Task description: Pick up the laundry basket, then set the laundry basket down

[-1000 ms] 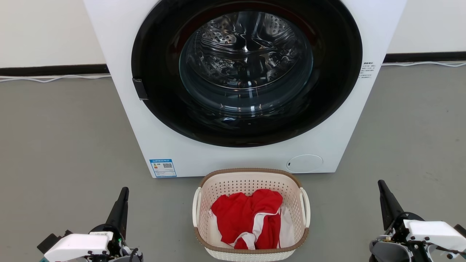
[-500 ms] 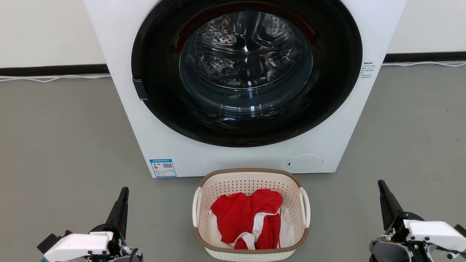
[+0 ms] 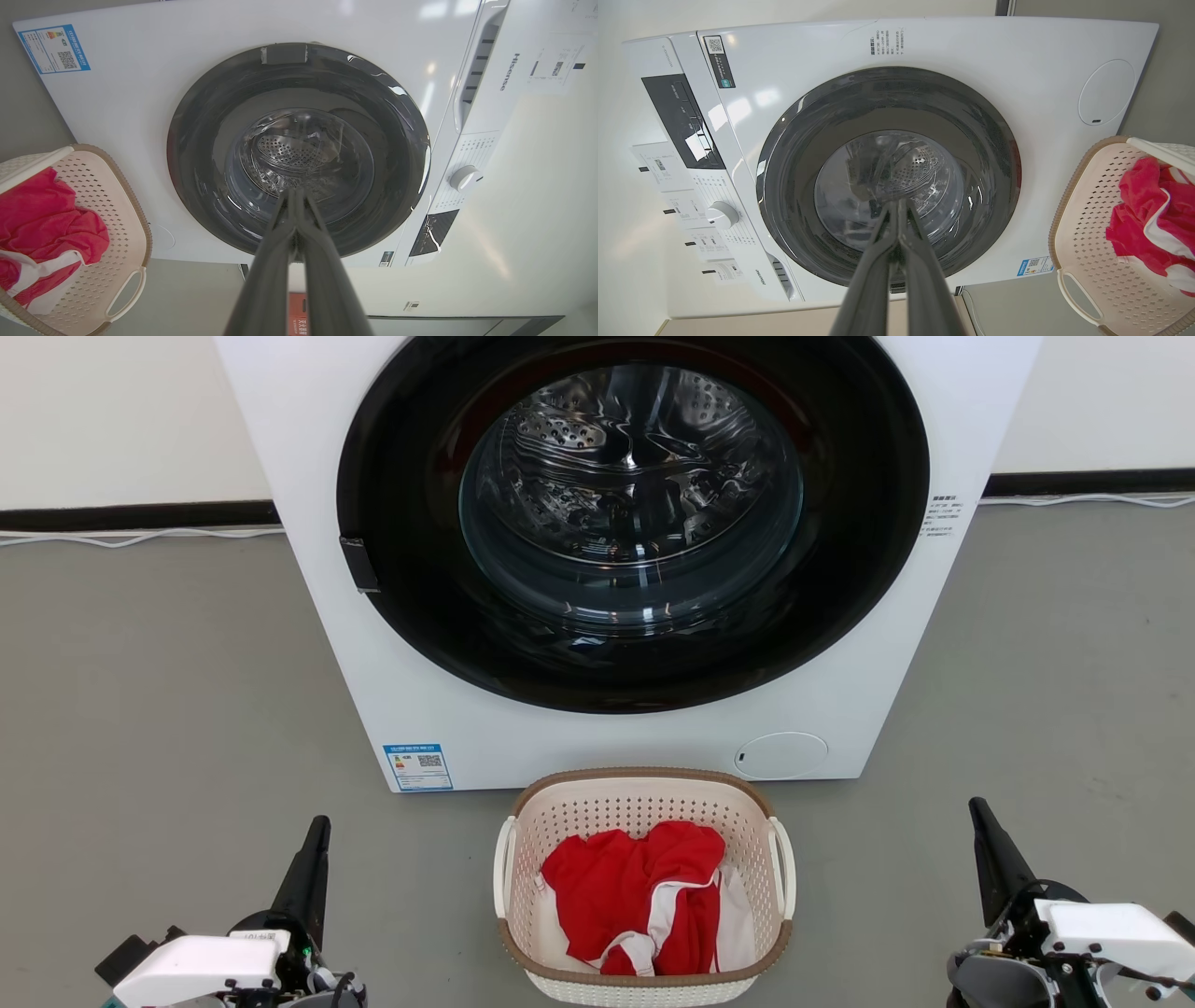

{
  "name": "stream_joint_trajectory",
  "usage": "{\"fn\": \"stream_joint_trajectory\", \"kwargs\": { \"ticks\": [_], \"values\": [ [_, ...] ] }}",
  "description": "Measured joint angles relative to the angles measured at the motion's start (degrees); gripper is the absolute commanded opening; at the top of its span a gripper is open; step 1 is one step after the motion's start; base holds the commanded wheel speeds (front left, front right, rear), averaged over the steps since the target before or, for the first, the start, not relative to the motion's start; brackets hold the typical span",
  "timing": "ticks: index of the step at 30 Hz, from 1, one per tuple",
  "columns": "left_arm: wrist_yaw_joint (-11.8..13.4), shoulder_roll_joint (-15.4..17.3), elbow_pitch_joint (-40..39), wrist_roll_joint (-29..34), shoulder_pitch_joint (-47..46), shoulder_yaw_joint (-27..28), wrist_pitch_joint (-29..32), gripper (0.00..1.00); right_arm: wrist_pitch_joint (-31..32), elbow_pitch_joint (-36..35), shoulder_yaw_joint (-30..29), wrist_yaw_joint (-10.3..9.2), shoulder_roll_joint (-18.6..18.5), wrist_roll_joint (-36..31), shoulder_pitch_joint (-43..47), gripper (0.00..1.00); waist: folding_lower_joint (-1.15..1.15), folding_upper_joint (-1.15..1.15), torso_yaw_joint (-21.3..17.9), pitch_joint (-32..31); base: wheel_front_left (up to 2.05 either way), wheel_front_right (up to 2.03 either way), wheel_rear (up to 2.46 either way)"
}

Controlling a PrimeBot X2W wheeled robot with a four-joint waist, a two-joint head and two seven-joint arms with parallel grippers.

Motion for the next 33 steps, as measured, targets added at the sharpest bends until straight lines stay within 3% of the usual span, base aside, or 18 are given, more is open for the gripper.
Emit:
{"fn": "stream_joint_trajectory", "kwargs": {
  "ticks": [33],
  "values": [
    [0.0,0.0,0.0,0.0,0.0,0.0,0.0,0.0,0.0,0.0,0.0,0.0,0.0,0.0,0.0,0.0,0.0,0.0,0.0,0.0,0.0,0.0,0.0]
  ]
}}
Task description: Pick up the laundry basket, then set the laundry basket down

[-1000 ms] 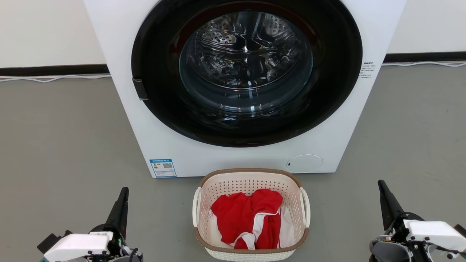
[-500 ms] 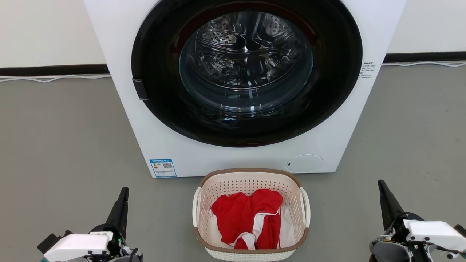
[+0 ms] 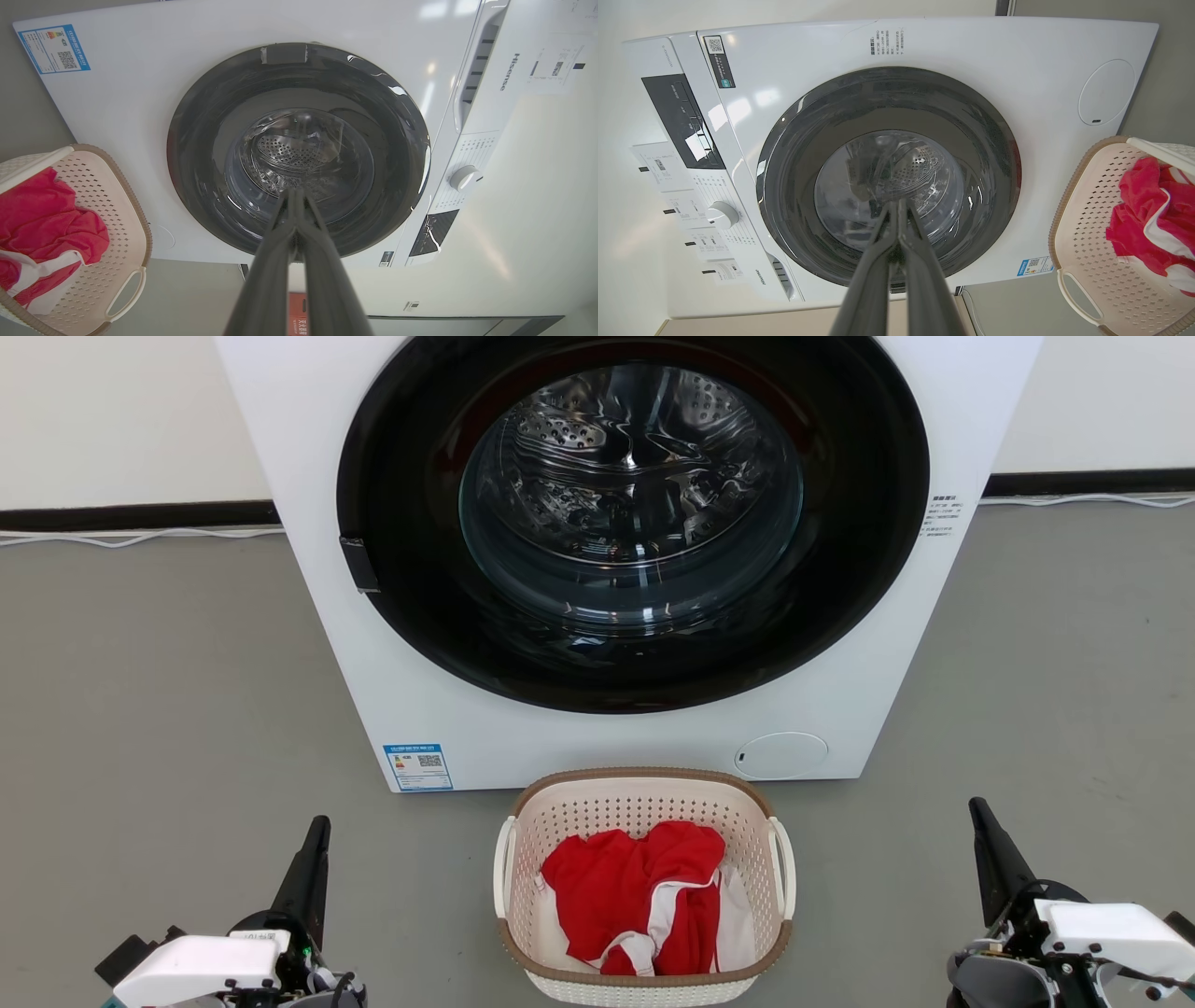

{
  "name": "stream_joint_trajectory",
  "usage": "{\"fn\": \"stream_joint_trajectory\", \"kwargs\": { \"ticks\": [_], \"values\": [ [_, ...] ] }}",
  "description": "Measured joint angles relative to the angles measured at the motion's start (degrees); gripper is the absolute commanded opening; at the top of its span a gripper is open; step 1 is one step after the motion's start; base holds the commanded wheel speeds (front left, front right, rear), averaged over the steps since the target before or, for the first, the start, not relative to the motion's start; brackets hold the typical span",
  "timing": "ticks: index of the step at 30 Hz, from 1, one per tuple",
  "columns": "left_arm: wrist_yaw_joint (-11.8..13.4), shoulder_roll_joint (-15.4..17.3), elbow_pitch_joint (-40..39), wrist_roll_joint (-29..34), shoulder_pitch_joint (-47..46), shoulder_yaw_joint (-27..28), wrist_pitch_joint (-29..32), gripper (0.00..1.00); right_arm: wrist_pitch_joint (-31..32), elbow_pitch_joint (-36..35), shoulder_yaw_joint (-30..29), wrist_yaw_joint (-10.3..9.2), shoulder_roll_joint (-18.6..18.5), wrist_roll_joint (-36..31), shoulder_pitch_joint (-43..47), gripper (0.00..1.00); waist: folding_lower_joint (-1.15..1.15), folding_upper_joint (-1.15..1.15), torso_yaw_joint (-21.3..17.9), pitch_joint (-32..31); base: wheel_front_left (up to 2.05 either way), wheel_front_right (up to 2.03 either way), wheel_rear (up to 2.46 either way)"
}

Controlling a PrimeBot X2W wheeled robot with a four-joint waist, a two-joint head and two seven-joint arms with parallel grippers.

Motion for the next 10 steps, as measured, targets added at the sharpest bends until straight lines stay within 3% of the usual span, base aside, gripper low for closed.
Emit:
{"fn": "stream_joint_trajectory", "kwargs": {
  "ticks": [10],
  "values": [
    [0.0,0.0,0.0,0.0,0.0,0.0,0.0,0.0,0.0,0.0,0.0,0.0,0.0,0.0,0.0,0.0,0.0,0.0,0.0,0.0,0.0,0.0,0.0]
  ]
}}
